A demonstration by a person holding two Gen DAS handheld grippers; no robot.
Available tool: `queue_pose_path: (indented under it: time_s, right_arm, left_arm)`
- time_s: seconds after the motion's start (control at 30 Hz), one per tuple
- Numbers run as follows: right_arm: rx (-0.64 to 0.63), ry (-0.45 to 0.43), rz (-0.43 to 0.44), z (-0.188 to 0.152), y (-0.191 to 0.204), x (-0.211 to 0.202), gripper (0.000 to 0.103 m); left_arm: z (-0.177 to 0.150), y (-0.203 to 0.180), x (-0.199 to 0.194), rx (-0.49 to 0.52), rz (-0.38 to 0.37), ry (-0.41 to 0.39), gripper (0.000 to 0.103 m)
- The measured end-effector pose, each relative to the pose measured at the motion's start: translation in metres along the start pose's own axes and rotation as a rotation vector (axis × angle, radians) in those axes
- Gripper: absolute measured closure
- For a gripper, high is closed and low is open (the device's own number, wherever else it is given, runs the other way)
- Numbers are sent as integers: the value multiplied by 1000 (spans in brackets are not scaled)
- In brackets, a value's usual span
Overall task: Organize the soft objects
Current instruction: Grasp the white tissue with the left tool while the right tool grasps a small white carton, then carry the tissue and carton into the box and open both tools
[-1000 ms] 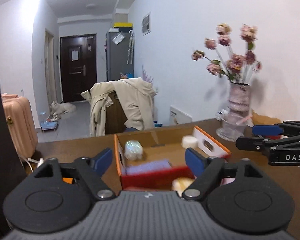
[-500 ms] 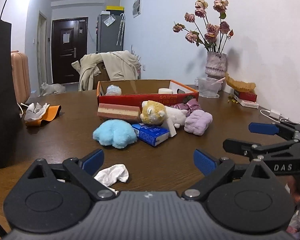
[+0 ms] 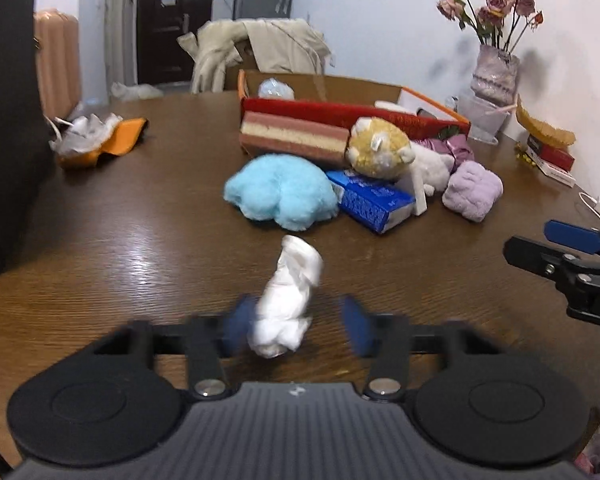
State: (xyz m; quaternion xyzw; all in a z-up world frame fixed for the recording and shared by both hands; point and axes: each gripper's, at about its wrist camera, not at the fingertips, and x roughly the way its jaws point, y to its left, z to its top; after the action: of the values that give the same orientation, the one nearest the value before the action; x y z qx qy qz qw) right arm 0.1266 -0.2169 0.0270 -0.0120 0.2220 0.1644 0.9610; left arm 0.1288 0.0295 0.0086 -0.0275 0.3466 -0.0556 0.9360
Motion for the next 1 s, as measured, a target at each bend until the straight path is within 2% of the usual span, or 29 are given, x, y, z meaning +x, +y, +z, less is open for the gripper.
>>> queue_pose_path:
  time_s: [0.03,0.13,0.2,0.33,0.43,0.5,0.53,0.67,0.8,0.9,1.0]
  right_arm:
    - [0,7,0,2,0,5,31]
    - [-4,23,19,13,0,23,46]
    - [-6,16,28,21,-1,38,48]
    - [18,61,45,42,-2,86,57]
    - [50,105,74,49,-3,114,67]
    - [55,132,77,47,-3,124,84]
    - [50,133,72,46,-3,124,87]
    - [60,101,74,38,-8,96,87]
    - [80,70,81,35,-19,62,87]
    - [58,12,103,59,-29,53,87]
    - [48,-30,164,100,-49,73,87]
  left_arm:
    - [2,2,6,-9,-10,14,80]
    - [8,2,14,-5,-17,5,85]
    - [14,1,18,-4,-36,0,86]
    - [26,-5,23,13,-64,-12,87]
    - [31,-8,21,26,-75,-22,87]
    - [33,-11,20,30,-74,-29,87]
    - [34,-12,19,32,-72,-32,87]
    - [36,-18,11,49,-78,-45,87]
    - [46,-25,0,43,-129,-79,87]
    - [80,-28,-5,74,-178,-137,87]
    - [140,-35,8,171,-172,-208,86]
